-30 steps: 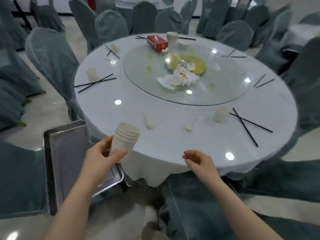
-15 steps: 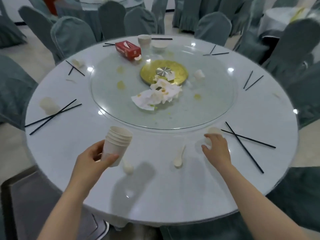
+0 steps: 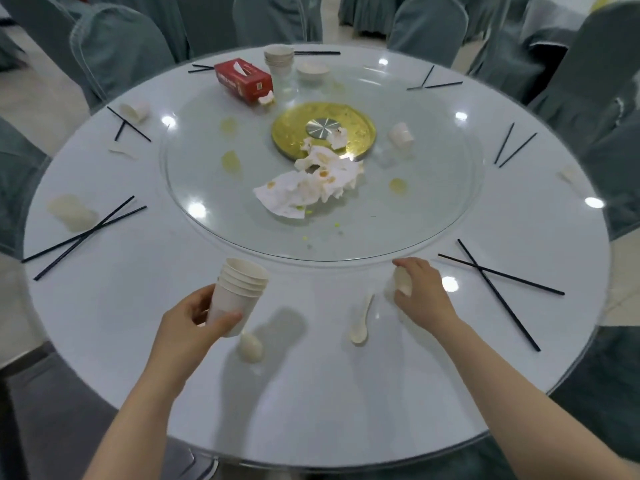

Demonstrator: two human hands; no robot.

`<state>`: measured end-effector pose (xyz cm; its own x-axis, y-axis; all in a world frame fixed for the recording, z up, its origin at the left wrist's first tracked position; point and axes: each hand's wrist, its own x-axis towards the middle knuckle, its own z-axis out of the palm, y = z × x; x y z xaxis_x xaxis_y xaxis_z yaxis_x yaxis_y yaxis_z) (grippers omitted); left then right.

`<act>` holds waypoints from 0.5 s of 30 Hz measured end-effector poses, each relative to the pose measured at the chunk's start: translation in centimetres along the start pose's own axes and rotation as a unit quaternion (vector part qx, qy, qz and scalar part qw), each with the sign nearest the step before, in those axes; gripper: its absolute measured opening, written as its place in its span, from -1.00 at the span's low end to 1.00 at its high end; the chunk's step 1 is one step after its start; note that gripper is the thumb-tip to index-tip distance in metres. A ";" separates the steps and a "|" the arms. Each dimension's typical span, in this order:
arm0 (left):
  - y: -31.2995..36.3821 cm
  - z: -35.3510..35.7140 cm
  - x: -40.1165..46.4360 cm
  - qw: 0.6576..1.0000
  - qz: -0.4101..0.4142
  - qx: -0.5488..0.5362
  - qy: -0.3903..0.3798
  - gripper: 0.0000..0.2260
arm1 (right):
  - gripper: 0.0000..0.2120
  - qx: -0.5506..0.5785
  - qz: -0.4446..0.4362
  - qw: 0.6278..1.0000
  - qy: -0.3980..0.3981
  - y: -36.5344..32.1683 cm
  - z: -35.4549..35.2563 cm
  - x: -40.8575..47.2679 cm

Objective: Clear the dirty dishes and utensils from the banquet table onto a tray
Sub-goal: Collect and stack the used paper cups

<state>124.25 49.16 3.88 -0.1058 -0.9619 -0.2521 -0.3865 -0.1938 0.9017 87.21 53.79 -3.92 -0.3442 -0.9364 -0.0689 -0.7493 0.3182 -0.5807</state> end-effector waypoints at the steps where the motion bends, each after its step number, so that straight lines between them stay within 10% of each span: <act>1: -0.1 -0.2 -0.1 1.000 0.000 -0.001 0.000 -0.64 | -0.45 0.030 -0.025 0.999 0.016 -1.4 0.0 -0.6; 15: -3.2 -9.4 -7.2 0.996 0.055 0.048 0.046 -0.53 | -0.54 0.355 -0.144 0.922 -0.053 -23.9 3.5 -10.4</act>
<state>134.87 54.91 6.16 -0.0701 -0.9907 -0.1164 -0.4638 -0.0710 0.8831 110.71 55.36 7.83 -0.1021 -0.9882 0.1144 -0.2294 -0.0885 -0.9693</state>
